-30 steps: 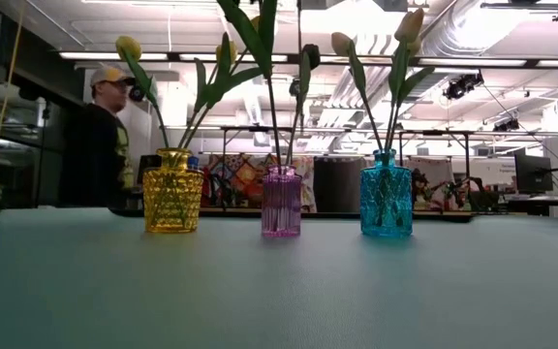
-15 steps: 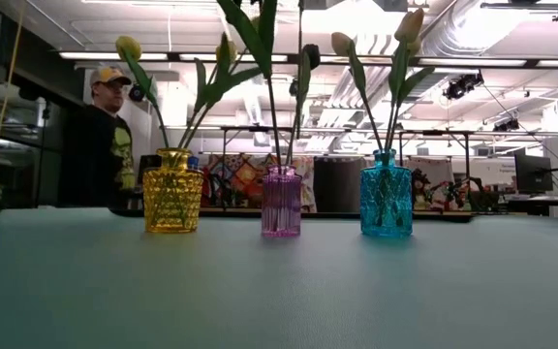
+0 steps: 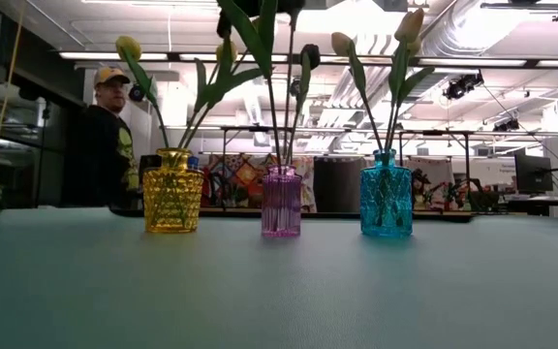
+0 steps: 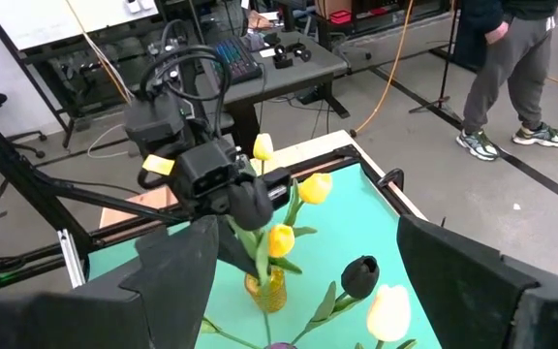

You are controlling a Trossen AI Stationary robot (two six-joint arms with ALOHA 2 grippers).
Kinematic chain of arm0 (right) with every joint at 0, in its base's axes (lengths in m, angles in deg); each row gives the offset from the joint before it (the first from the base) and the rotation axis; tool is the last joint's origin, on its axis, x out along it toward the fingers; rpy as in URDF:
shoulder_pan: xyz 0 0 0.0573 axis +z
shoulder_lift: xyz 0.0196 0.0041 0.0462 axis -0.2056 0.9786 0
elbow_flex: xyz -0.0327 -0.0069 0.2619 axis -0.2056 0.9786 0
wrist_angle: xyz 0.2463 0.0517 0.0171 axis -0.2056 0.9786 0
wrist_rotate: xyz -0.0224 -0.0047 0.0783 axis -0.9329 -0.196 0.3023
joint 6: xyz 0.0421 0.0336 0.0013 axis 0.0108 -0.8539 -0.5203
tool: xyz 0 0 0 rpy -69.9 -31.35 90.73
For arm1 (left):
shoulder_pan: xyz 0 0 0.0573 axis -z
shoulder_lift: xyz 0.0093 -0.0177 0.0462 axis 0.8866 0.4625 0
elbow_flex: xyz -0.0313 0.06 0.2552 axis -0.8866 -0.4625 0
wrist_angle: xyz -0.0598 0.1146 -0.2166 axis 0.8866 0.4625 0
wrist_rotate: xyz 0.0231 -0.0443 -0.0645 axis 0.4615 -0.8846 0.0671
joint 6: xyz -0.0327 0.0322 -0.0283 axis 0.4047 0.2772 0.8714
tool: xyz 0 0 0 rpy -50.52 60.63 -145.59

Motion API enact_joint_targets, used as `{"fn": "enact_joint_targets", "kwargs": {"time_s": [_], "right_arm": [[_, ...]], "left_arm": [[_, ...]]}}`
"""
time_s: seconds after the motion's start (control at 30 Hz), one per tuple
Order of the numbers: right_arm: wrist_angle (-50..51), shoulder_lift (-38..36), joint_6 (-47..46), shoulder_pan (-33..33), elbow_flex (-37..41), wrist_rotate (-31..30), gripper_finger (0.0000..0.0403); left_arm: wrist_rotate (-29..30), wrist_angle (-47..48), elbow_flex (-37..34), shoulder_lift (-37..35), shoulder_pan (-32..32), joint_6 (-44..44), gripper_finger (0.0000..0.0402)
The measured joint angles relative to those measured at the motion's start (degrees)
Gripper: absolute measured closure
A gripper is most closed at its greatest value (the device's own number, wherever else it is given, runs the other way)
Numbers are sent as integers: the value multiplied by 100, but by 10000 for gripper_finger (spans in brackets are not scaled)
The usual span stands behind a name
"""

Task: Sort flowers into vase by color
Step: Put the black tulip into the purple flower vase

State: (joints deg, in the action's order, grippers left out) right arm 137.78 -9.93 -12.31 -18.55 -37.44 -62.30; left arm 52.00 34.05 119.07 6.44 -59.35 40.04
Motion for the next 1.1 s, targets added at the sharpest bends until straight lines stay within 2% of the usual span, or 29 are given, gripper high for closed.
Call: {"fn": "enact_joint_targets", "kwargs": {"time_s": [0.27, 0.73, 0.87, 1.1], "right_arm": [[0, -2, -26, -1, 2, 0, 96], [-4, -2, -125, 0, 1, -2, 96], [-7, -2, -138, -1, 0, -2, 96], [-7, -2, -199, -1, 0, -2, 96]], "left_arm": [[45, -354, -333, 0, 1, 112, 401], [36, -344, -344, 0, 6, 351, 395], [39, -347, -344, 0, 3, 348, 360], [78, -347, -344, 0, 3, 199, 269]]}}
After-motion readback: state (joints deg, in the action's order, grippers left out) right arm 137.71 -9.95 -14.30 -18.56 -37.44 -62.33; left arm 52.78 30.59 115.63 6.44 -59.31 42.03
